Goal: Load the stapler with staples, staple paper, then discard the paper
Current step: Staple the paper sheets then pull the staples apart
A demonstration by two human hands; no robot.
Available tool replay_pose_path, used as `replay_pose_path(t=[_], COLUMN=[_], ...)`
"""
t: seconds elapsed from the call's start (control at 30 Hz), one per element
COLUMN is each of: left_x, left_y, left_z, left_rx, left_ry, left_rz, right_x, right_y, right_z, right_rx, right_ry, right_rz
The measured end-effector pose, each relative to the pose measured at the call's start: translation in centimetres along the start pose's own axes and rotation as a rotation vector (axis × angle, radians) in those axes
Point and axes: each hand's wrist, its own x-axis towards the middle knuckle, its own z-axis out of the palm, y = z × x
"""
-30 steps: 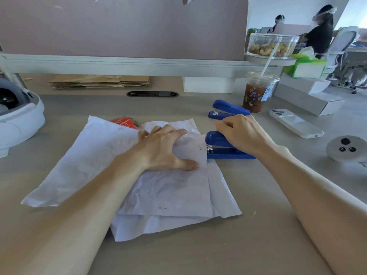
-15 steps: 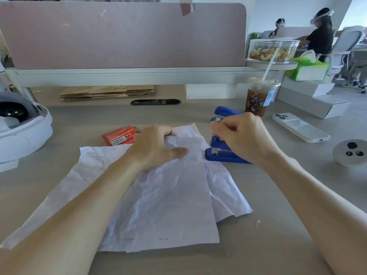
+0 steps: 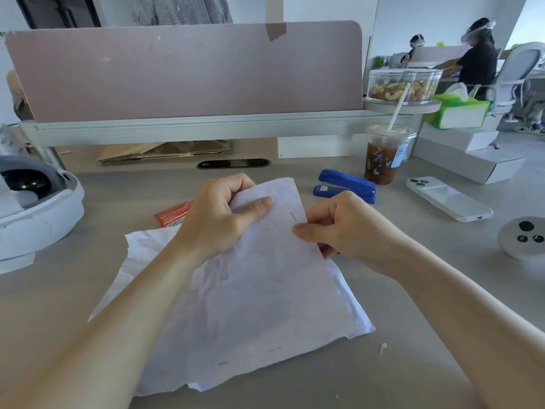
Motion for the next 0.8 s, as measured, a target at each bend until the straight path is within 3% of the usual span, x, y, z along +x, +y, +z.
replay_pose_path(t=[0.17,0.37,0.8], left_x=[-0.6,-0.5,-0.6], left_y=[0.7,0.2,-0.4], left_z=[0.2,1.0,1.0], left_rx=[0.012,0.244,0.354], left_ry=[-0.069,-0.074,-0.078], left_rz=[0.136,0.531,0.624], right_x=[0.5,0.7,0.6], right_y=[0.6,1.2,1.4], right_z=[-0.2,-0.3,-0.5], right_rx=[-0.096,-0.068,-0.033], right_ry=[0.099,0.199,0.3], right_rz=[-0.073,-0.135,-0.259])
